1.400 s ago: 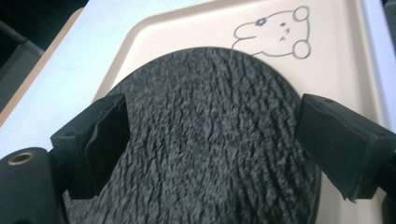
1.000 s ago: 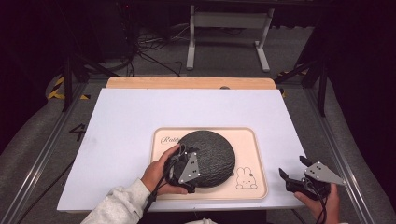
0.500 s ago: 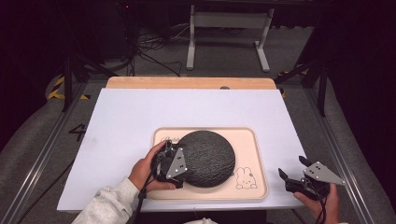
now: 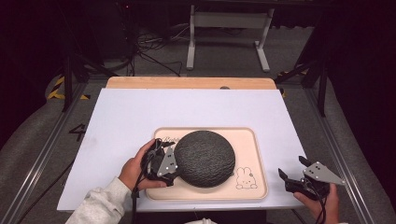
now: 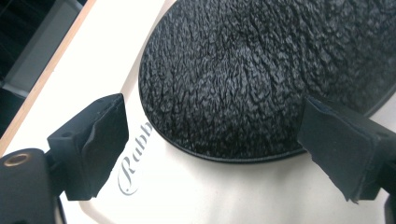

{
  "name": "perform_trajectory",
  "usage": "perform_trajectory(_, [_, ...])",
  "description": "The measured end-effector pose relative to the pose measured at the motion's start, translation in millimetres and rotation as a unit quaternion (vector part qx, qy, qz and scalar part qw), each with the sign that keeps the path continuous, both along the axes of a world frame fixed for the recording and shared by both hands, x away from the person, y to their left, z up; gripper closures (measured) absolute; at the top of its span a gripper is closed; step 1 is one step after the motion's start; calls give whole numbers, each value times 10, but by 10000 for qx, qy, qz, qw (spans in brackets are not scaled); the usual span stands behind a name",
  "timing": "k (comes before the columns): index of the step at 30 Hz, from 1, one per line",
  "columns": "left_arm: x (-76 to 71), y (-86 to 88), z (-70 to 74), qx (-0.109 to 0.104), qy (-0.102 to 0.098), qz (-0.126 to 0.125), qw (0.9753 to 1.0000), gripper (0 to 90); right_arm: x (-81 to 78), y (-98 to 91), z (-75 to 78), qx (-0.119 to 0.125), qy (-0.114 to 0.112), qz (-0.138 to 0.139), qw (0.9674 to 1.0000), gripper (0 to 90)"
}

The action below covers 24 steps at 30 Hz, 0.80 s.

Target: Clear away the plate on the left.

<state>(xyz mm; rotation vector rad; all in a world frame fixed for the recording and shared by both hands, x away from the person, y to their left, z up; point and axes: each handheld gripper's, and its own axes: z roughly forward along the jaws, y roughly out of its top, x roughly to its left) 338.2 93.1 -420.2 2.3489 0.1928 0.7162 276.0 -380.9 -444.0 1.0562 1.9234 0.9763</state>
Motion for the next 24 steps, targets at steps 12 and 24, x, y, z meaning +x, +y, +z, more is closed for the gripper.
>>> perform_trajectory(12, [31, 167, -18, 98, 0, 214, 9997, 105, 0, -1, 1, -6, -11, 1, 10000, 140])
perform_trajectory(24, [68, 414, -72, 98, 27, 564, 9984, 106, -3, 2, 2, -10, -7, 0, 10000, 140])
